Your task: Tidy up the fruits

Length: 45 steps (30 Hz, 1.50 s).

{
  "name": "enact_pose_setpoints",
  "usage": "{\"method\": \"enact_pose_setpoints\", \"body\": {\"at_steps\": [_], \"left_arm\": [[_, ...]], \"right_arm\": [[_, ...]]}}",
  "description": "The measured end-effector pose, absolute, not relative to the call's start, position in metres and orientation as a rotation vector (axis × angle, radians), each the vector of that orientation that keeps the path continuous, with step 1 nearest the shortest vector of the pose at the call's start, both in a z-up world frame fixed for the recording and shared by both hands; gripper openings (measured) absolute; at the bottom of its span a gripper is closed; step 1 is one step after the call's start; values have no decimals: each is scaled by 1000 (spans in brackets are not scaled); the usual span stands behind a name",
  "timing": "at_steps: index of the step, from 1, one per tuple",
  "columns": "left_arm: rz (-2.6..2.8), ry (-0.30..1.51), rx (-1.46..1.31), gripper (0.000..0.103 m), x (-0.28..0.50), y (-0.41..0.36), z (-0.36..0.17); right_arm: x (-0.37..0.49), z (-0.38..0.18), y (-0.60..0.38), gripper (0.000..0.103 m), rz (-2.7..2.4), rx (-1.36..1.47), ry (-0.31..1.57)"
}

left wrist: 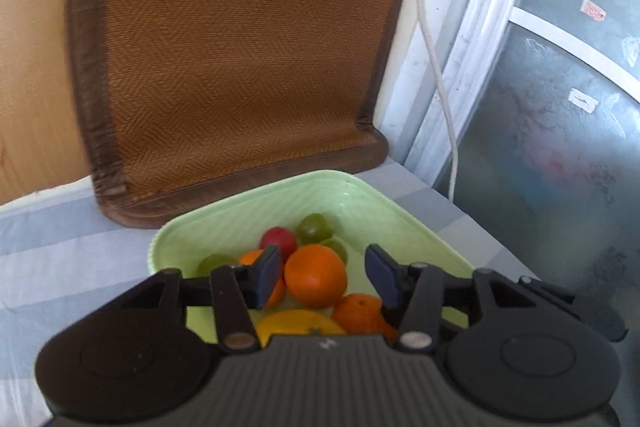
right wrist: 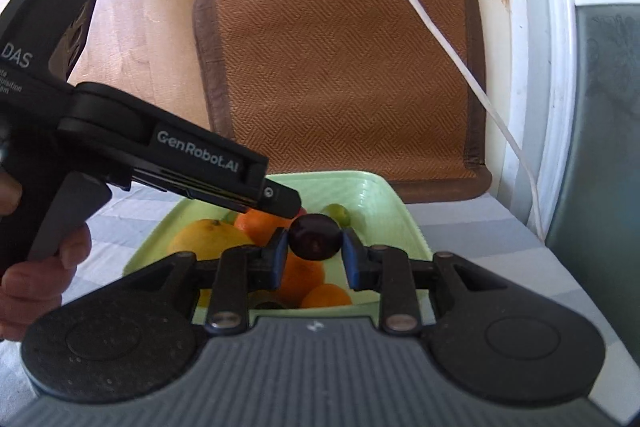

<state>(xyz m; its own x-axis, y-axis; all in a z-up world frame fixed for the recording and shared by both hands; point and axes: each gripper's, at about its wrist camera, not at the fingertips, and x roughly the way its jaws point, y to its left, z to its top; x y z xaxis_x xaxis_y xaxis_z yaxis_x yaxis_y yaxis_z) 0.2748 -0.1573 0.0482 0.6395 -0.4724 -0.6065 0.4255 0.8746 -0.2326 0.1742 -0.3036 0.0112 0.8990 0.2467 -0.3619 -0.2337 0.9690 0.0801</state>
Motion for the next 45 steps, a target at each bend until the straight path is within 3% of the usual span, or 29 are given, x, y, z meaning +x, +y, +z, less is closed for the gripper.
{"method": "enact_pose_setpoints", "body": {"at_steps": [6, 12, 19, 22, 27, 31, 45], "left_arm": [[-504, 630, -100, 51, 250, -137, 74], [-402, 508, -137, 54, 184, -51, 105], [-113, 544, -193, 57, 125, 60, 75], [-37, 585, -176, 57, 119, 80, 52], [-79, 605, -149, 62, 129, 73, 27], [-100, 604, -102, 62, 141, 53, 13], [-176, 627, -122, 61, 154, 47, -2]], "right_arm": [[168, 16, -327, 34, 176, 115, 321], [153, 23, -349, 34, 123, 219, 224], [130, 32, -338, 34, 219, 259, 200], [125, 43, -306, 34, 389, 110, 257], [122, 57, -220, 31, 586, -434, 346], [144, 53, -174, 31, 639, -707, 463], [192, 18, -101, 31, 751, -1339, 835]]}}
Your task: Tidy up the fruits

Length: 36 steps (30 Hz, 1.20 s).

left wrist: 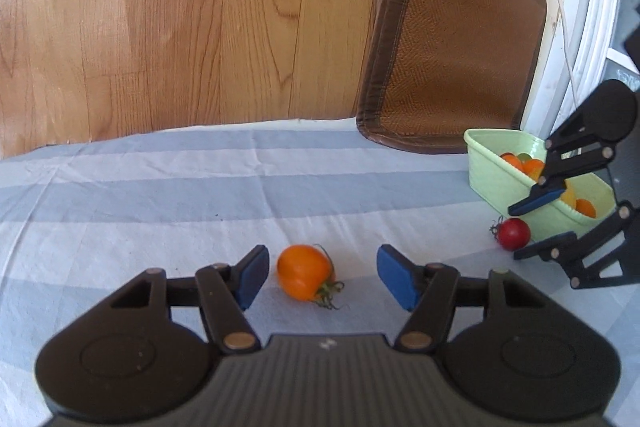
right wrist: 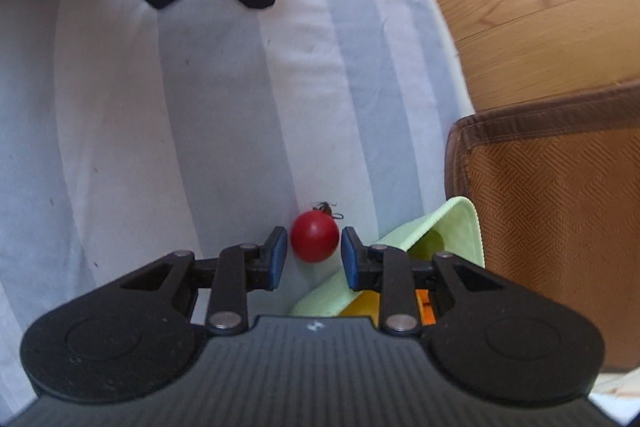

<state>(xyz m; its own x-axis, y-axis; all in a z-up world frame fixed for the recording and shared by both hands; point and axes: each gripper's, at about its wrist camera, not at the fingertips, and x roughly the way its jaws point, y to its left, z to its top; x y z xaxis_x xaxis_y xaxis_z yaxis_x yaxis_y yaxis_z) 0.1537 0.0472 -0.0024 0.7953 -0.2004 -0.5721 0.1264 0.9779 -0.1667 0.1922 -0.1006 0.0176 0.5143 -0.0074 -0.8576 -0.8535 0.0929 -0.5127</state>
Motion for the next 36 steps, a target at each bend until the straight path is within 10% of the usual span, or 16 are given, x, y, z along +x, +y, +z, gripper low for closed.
{"method": "enact_pose_setpoints", "body": {"at_steps": [11, 21, 36], "left_arm": [[-174, 663, -193, 31, 160, 56, -7], [-242, 645, -156, 31, 130, 33, -4], [-358, 644, -72, 37, 66, -31, -1]], "right_arm": [[178, 47, -116, 29, 871, -1012, 838], [95, 25, -189, 29, 777, -202, 635], [77, -3, -222, 30, 631, -124, 559]]}}
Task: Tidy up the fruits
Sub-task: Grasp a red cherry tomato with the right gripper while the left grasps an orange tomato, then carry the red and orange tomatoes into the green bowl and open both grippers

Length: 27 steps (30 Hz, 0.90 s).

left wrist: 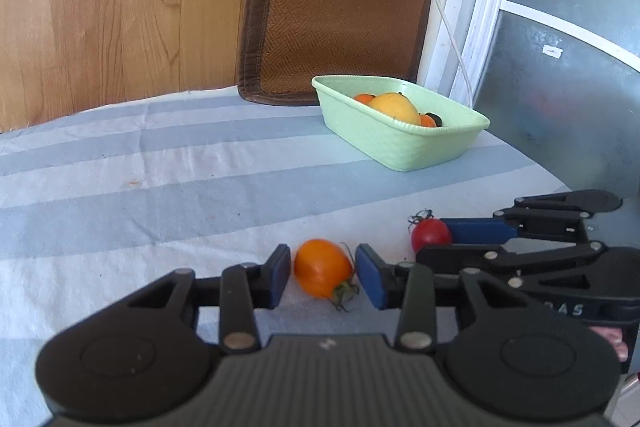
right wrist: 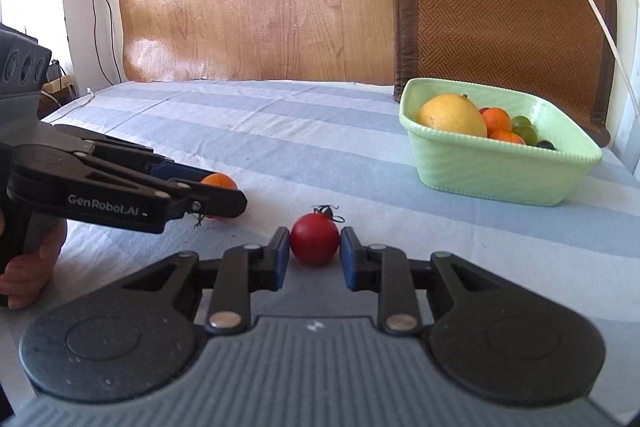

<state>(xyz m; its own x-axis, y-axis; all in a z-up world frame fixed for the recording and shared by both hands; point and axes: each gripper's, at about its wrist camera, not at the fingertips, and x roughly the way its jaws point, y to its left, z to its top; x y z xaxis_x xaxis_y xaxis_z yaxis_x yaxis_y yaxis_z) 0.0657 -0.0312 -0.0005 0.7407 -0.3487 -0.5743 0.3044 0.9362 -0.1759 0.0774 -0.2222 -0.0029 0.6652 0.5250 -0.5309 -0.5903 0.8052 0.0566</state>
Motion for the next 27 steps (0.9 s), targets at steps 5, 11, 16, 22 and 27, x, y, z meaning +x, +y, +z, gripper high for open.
{"method": "enact_pose_setpoints", "body": {"at_steps": [5, 11, 16, 22, 27], "left_arm": [[-347, 656, -74, 31, 69, -34, 5], [-436, 605, -176, 31, 110, -42, 54], [-467, 579, -163, 31, 171, -78, 82], [-462, 667, -166, 31, 237, -119, 69], [-469, 711, -140, 33, 260, -146, 53]], "right_arm": [[67, -2, -227, 29, 637, -127, 523], [76, 23, -253, 29, 538, -55, 344], [114, 33, -278, 29, 403, -16, 289], [158, 19, -297, 29, 303, 2, 334], [170, 14, -314, 33, 279, 76, 349]]}}
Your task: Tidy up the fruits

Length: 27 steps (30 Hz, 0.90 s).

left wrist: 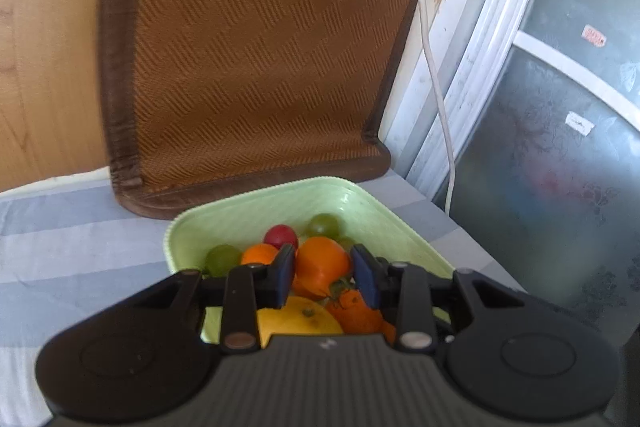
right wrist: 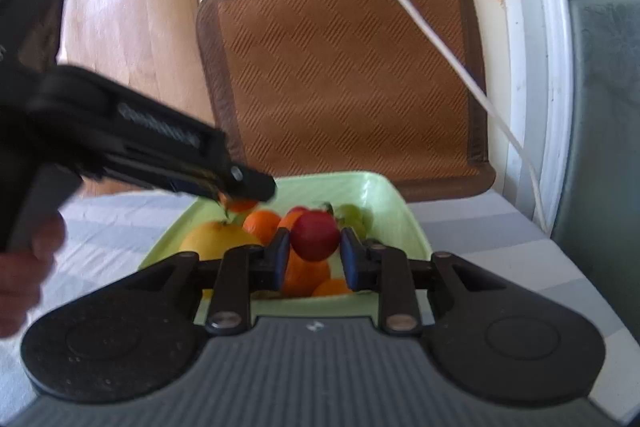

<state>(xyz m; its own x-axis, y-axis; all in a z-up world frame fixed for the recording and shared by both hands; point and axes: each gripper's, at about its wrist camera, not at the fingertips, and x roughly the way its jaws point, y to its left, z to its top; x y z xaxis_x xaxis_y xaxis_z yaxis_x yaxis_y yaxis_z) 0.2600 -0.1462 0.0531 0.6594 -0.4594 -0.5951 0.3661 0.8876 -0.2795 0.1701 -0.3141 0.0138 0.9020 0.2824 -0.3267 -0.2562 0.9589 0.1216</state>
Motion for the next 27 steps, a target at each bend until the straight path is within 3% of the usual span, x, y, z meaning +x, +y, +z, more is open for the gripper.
{"method": "enact_pose_setpoints", "body": {"at_steps": [2, 9, 21, 24, 26, 27], "left_arm": [[-471, 712, -138, 45, 261, -152, 49], [-458, 649, -161, 46, 238, -144, 64], [-189, 522, 3, 60, 117, -93, 75], [-136, 527, 3, 68, 95, -81, 68], [-120, 526, -13, 84, 83, -72, 63], [-109, 521, -19, 87, 77, -68, 60]], "right_arm": [[174, 14, -319, 51, 276, 101, 360], [166, 19, -343, 50, 196, 208, 305], [140, 16, -353, 50, 129, 339, 293], [112, 14, -335, 50, 175, 356, 303], [93, 11, -324, 50, 197, 380, 312], [83, 8, -318, 50, 210, 397, 323]]}}
